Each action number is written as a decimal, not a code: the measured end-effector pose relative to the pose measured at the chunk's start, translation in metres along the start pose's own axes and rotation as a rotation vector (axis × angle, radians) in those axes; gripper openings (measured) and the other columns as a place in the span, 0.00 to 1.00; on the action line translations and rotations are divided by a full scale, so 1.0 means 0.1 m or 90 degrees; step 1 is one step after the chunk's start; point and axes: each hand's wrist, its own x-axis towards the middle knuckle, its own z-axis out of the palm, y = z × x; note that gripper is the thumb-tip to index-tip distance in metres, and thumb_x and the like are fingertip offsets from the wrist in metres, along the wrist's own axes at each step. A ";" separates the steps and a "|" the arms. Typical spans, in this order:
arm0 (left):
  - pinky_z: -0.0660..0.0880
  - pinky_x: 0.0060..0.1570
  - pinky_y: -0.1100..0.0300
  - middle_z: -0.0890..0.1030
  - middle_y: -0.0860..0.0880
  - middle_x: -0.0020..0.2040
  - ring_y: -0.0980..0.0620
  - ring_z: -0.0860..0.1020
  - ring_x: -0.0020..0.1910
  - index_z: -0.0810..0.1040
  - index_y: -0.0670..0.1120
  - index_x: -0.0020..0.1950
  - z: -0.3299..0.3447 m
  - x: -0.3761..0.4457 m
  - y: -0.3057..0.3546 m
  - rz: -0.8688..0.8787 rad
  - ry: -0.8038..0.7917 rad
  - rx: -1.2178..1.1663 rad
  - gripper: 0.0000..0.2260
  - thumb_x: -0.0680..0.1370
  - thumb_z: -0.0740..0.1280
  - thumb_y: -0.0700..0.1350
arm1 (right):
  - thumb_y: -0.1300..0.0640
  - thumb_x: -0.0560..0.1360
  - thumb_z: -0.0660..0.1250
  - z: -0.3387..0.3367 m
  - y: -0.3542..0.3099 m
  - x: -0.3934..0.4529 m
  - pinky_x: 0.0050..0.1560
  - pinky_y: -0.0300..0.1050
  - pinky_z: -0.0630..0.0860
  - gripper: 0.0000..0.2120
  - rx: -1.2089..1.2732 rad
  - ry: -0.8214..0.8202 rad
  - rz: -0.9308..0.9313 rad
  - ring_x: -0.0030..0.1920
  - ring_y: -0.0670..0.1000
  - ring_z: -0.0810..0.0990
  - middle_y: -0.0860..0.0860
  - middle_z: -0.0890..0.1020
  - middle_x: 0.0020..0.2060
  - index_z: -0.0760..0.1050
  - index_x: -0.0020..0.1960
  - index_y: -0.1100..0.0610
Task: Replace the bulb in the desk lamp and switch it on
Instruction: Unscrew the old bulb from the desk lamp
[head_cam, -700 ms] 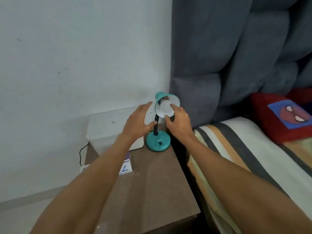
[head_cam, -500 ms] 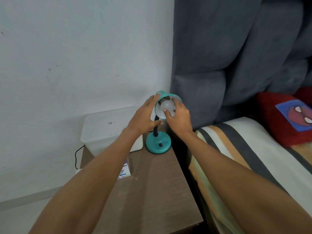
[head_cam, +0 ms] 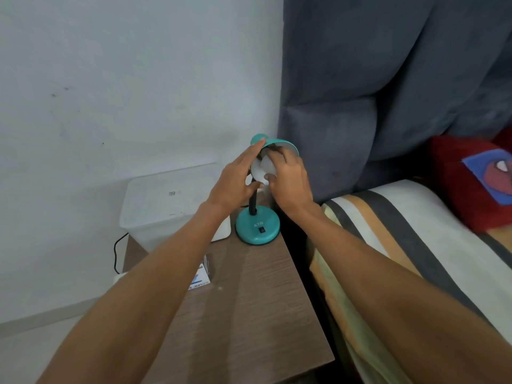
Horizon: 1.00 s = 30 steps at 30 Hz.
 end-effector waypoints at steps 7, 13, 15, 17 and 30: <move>0.77 0.68 0.50 0.72 0.47 0.77 0.49 0.74 0.72 0.60 0.49 0.83 0.01 -0.01 0.02 -0.011 -0.005 -0.007 0.42 0.75 0.76 0.34 | 0.51 0.76 0.71 0.01 0.05 -0.04 0.58 0.55 0.76 0.28 0.077 0.020 0.104 0.60 0.61 0.78 0.58 0.76 0.65 0.68 0.72 0.58; 0.78 0.66 0.54 0.72 0.46 0.77 0.54 0.74 0.70 0.61 0.48 0.83 -0.01 -0.03 0.02 -0.016 0.010 -0.023 0.41 0.74 0.76 0.33 | 0.63 0.74 0.72 0.08 0.03 -0.09 0.60 0.57 0.78 0.34 -0.011 0.018 0.010 0.65 0.62 0.73 0.59 0.68 0.71 0.63 0.76 0.56; 0.78 0.67 0.52 0.72 0.46 0.77 0.50 0.75 0.71 0.60 0.50 0.83 0.00 -0.03 0.02 -0.018 0.004 -0.017 0.42 0.74 0.75 0.33 | 0.56 0.76 0.71 0.09 0.01 -0.09 0.62 0.54 0.75 0.32 0.071 0.040 0.071 0.66 0.60 0.74 0.58 0.70 0.71 0.62 0.75 0.57; 0.77 0.68 0.52 0.72 0.46 0.77 0.48 0.75 0.72 0.60 0.50 0.83 0.01 -0.03 0.02 -0.022 0.001 -0.017 0.42 0.74 0.75 0.33 | 0.53 0.77 0.70 0.09 0.00 -0.05 0.61 0.52 0.75 0.28 0.087 0.042 0.116 0.63 0.60 0.77 0.58 0.74 0.67 0.65 0.73 0.58; 0.75 0.66 0.65 0.71 0.49 0.77 0.60 0.72 0.69 0.61 0.50 0.83 0.03 -0.03 0.00 -0.025 0.005 -0.032 0.42 0.74 0.75 0.32 | 0.61 0.75 0.72 0.11 0.03 -0.04 0.60 0.56 0.77 0.30 0.010 0.026 0.049 0.64 0.62 0.75 0.59 0.73 0.69 0.66 0.74 0.59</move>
